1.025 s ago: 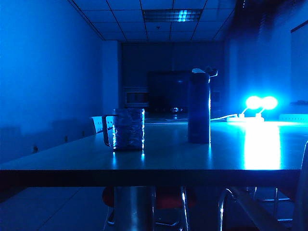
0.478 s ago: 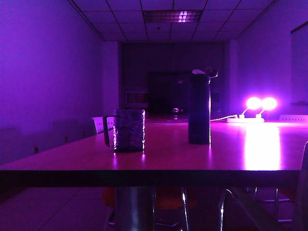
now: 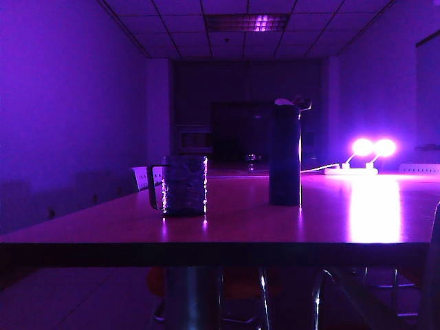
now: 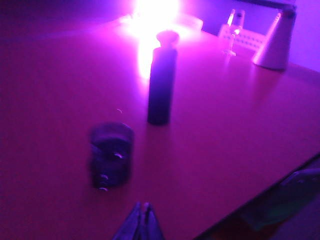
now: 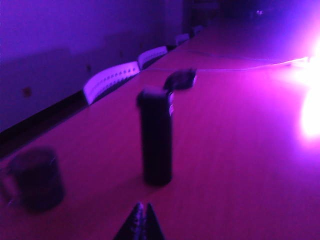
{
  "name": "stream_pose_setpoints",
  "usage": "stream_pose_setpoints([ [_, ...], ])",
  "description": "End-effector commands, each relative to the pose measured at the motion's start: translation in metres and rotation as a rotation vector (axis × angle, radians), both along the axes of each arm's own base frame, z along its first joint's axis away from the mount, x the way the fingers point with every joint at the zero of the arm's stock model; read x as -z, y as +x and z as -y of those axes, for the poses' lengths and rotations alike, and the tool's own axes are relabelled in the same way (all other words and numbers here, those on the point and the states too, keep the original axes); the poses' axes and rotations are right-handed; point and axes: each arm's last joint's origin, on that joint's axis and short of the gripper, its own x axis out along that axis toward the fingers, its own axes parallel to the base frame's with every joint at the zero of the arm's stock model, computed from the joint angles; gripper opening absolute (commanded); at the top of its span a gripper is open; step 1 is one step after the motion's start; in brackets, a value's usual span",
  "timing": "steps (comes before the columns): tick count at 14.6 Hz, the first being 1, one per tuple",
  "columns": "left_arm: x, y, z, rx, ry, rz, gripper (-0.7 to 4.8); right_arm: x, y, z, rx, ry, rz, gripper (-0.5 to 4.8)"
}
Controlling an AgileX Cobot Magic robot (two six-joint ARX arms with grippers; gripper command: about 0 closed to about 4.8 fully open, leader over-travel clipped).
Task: Pick up the black thermos cup, pour some water from it into the cup, and then put the thermos cup back on the table.
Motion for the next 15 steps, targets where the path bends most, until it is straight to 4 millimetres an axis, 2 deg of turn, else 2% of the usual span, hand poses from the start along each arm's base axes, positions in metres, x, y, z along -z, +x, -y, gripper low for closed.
stream_pose_setpoints([
  [1,0.016,0.007,0.003,-0.007,-0.066,0.027,-0.06,0.025,-0.021,0.001,-0.001,0.005,-0.010,-0.02],
  [3,0.027,0.009,0.004,-0.007,-0.055,0.008,-0.06,0.041,-0.034,0.002,0.000,0.007,0.005,-0.01],
  [6,0.043,0.012,0.003,-0.080,-0.039,-0.012,-0.05,0.051,-0.049,0.002,-0.055,0.005,-0.003,-0.01],
  [8,0.058,0.015,0.001,-0.190,-0.031,-0.014,-0.06,0.051,-0.055,0.002,-0.052,0.005,0.002,-0.01],
  [9,0.062,0.015,0.001,-0.190,-0.024,-0.021,-0.06,0.051,-0.058,0.003,-0.052,0.005,0.015,-0.01],
  [12,0.065,0.014,0.001,-0.192,-0.035,0.000,-0.06,0.047,-0.065,0.003,-0.052,0.008,0.072,-0.01],
  [15,0.074,0.007,-0.014,-0.333,-0.045,0.061,-0.06,0.044,-0.070,0.003,-0.051,0.009,0.103,-0.01],
])
